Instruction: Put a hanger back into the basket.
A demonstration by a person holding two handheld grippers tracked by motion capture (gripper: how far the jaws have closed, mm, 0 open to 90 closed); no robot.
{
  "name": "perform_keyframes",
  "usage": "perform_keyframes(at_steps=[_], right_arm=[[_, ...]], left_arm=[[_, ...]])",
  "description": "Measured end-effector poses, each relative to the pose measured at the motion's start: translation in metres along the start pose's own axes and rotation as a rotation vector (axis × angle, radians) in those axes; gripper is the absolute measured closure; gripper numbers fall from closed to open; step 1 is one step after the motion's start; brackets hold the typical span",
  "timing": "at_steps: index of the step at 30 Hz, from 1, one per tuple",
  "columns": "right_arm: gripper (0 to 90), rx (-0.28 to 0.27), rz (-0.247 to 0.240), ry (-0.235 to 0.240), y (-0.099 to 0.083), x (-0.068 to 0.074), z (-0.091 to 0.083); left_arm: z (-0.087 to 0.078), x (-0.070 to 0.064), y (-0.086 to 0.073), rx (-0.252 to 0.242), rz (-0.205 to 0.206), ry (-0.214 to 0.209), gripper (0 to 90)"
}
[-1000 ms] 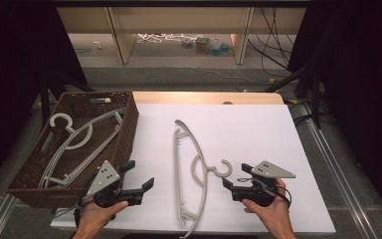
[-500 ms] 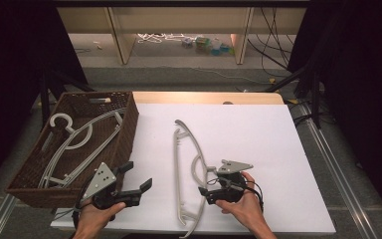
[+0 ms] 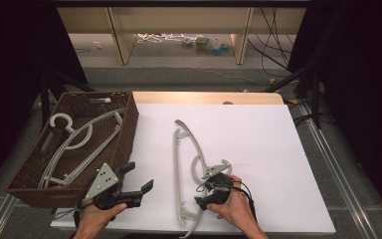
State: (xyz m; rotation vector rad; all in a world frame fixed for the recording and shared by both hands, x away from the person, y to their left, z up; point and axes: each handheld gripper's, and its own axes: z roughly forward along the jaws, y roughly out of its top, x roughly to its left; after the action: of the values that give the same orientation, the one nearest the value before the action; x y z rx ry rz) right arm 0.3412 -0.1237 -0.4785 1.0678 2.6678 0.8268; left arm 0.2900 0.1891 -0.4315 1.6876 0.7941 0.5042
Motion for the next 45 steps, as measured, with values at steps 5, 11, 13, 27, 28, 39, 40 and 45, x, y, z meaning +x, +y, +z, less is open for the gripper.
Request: perform_keyframes(at_steps=[5, 11, 13, 27, 28, 39, 40, 45], right_arm=[[25.4, 0.062, -0.06, -0.017, 0.007, 0.001, 0.002], [29.3, 0.128, -0.069, -0.021, 0.015, -0.001, 0.003], [31.2, 0.141, -0.067, -0.019, 0.016, -0.001, 0.002], [75.9, 0.123, 0.013, 0.039, 0.018, -0.035, -0.003], [76.5, 0.125, 0.02, 0.044, 0.018, -0.036, -0.003], [75.9, 0.151, -0.018, 0.068, 0.022, -0.038, -0.004], [76.4, 0.154, -0.025, 0.066, 0.022, -0.039, -0.005], [81.7, 0.193, -0.059, 0.02, 0.019, -0.052, -0.013]], left_arm=[[0.001, 0.0, -0.001, 0.005, -0.006, 0.001, 16.5], [0.002, 0.0, -0.002, 0.012, -0.005, 0.0, 16.6], [0.003, 0.001, -0.002, 0.014, 0.002, -0.002, 16.6], [0.005, 0.002, -0.004, 0.029, 0.002, -0.003, 16.8], [0.005, 0.002, -0.004, 0.029, 0.003, -0.003, 16.8], [0.006, 0.003, -0.005, 0.032, 0.001, -0.006, 16.9], [0.006, 0.003, -0.005, 0.025, -0.003, -0.01, 16.9], [0.007, 0.001, -0.005, 0.033, 0.005, -0.01, 16.9]])
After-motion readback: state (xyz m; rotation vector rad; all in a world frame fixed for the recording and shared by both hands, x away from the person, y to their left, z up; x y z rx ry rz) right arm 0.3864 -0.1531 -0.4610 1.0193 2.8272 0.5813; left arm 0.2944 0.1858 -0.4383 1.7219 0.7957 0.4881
